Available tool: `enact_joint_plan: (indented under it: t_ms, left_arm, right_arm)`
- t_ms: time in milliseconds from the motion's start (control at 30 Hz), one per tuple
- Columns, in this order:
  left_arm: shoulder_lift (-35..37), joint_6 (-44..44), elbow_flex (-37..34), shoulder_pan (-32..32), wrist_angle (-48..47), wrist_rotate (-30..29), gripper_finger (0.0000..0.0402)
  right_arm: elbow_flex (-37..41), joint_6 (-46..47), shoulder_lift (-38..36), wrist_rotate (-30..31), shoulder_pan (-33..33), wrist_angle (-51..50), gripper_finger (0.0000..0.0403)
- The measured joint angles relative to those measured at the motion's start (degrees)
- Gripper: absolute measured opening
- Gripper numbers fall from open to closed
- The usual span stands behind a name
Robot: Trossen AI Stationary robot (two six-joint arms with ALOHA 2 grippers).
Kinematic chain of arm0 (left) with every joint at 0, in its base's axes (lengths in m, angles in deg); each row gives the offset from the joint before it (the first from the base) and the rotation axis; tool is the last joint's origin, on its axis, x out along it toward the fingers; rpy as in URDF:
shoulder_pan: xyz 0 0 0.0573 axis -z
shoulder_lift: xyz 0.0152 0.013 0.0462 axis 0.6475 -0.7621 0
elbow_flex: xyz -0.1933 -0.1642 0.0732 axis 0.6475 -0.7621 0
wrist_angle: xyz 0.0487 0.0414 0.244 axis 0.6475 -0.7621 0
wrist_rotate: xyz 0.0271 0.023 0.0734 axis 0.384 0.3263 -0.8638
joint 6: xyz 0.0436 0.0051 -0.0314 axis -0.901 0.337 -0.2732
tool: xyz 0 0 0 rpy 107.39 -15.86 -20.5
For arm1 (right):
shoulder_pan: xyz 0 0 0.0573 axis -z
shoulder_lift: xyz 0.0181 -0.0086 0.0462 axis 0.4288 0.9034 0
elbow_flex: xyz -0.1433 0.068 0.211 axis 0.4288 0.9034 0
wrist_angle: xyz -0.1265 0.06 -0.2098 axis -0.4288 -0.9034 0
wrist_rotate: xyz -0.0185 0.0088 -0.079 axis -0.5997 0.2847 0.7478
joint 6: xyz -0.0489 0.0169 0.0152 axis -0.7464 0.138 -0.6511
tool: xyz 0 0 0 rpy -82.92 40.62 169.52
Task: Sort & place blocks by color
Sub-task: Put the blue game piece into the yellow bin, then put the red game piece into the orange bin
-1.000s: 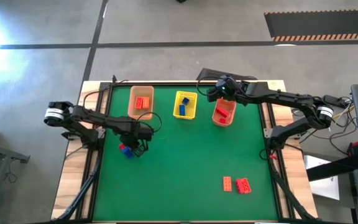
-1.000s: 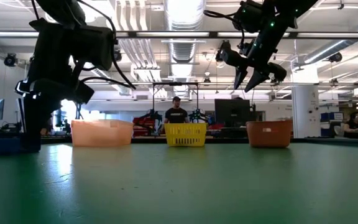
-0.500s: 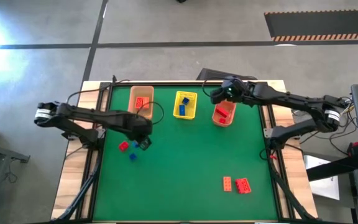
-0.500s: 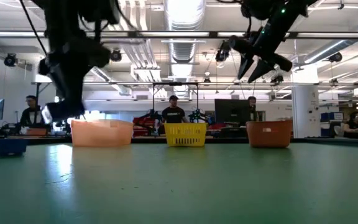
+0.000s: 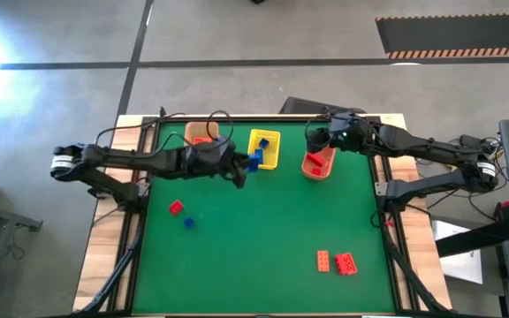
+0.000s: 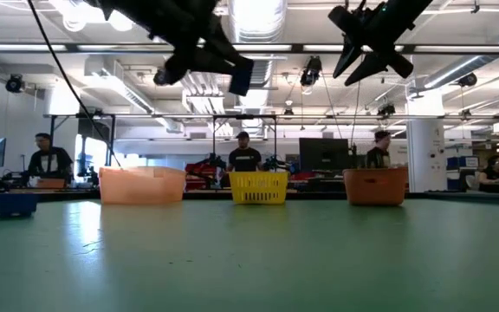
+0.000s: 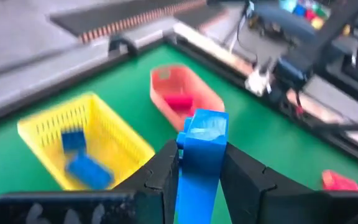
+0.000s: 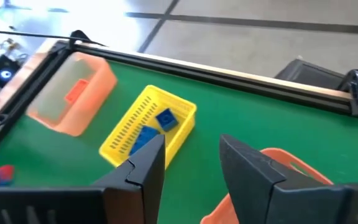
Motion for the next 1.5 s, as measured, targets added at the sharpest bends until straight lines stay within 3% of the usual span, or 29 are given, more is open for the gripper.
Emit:
enact_joint_plan:
  t_ms: [267,700,1100,1500]
  left_arm:
    - [-9.60,-2.05,0.79,-5.19,12.03,0.01,0.0086]
    - [-19.73,4.95,0.79,-11.36,15.83,0.32,0.0086]
    - [-20.73,5.49,0.76,-12.86,16.12,3.13,0.0089]
    - [-20.50,5.51,0.76,-12.95,16.14,3.37,0.0159]
  right_arm:
    - [0.00,0.59,-0.36,0.04,-3.04,-0.01,0.0132]
    - [0.00,1.46,0.64,0.11,-4.31,-0.02,0.0127]
    - [0.00,1.51,0.64,0.10,-4.28,-0.04,0.0130]
    - [0.00,1.58,0.64,0.06,-4.28,-0.04,0.0130]
